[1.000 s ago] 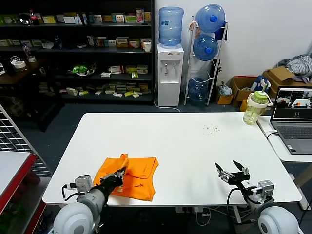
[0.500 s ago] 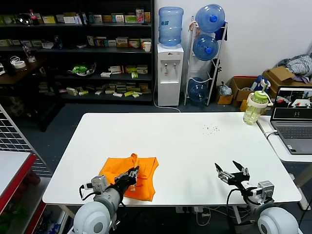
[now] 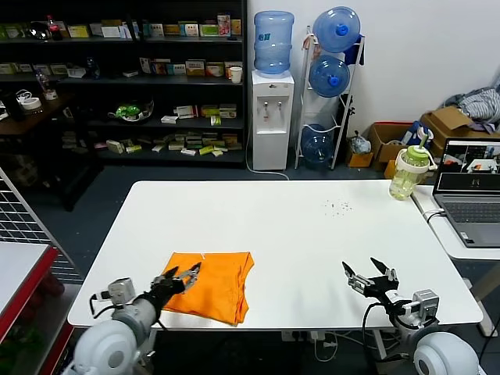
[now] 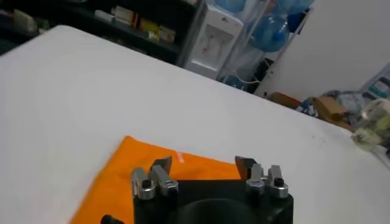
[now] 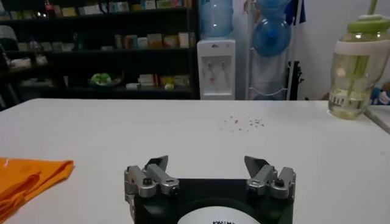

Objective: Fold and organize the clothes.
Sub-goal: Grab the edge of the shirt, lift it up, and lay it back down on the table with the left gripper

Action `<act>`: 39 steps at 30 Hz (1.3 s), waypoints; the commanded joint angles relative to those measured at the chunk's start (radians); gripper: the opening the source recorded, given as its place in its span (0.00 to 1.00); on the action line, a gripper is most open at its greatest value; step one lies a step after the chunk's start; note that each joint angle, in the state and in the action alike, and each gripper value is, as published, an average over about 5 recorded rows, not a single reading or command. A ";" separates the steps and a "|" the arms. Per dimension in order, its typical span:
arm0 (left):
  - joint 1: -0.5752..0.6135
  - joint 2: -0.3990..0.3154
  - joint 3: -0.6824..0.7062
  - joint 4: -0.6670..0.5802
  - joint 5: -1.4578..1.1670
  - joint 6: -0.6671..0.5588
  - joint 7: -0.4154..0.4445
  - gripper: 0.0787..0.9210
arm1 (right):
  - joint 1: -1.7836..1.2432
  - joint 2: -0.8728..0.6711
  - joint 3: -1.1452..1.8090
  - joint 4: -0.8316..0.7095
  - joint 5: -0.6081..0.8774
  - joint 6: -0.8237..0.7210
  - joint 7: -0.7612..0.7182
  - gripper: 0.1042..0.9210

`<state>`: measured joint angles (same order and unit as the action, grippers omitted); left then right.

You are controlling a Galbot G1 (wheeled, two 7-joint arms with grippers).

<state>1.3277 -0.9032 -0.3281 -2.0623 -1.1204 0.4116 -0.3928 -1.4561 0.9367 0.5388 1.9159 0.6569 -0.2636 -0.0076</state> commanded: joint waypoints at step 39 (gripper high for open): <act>-0.228 0.209 0.176 0.452 0.114 -0.036 0.516 0.60 | -0.005 0.002 0.004 -0.006 0.011 -0.008 0.004 0.88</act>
<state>1.1355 -0.6861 -0.1887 -1.6289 -1.0261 0.3798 0.1230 -1.4616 0.9390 0.5429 1.9112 0.6674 -0.2713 -0.0038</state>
